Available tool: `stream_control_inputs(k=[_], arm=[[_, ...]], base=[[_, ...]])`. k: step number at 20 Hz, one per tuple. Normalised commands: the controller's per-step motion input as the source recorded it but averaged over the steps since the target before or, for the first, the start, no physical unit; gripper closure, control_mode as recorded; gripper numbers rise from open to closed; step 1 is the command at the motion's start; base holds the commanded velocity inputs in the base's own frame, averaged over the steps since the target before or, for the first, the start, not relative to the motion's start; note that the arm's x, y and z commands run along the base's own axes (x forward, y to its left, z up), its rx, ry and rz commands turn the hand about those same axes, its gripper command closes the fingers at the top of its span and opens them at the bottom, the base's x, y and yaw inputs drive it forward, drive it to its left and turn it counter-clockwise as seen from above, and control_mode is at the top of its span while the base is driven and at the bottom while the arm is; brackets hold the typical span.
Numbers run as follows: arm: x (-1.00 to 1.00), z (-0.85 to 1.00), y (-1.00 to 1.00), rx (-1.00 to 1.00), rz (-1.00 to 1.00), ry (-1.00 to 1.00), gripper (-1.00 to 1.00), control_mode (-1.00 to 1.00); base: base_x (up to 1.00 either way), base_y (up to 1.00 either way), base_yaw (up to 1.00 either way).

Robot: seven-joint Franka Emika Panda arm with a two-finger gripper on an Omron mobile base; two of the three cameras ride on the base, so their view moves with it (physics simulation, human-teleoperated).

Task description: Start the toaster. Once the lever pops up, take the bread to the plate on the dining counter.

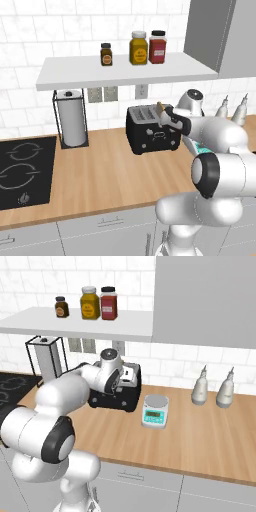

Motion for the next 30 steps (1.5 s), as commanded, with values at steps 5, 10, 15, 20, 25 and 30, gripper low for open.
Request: stream_control_inputs(k=[5,10,15,20,25,30], arm=[[0.09,-0.14,0.0,0.0,0.02,0.0,1.0,-1.0],[0.0,-0.26,0.0,0.0,0.01,0.0,1.0,-1.0],[0.04,-0.21,-0.01,0.01,0.02,0.0,1.0,-1.0],[0.0,-0.39,0.0,0.0,0.02,0.0,1.0,-1.0],[0.0,-0.68,0.0,0.0,0.0,0.0,1.0,-1.0],[0.0,-0.45,0.01,0.0,0.0,-0.01,1.0,-1.0]], base=[[0.0,0.0,0.0],[0.0,0.0,0.0],[0.0,0.0,0.0],[0.0,0.0,0.0],[0.0,0.0,0.0],[0.0,0.0,0.0]])
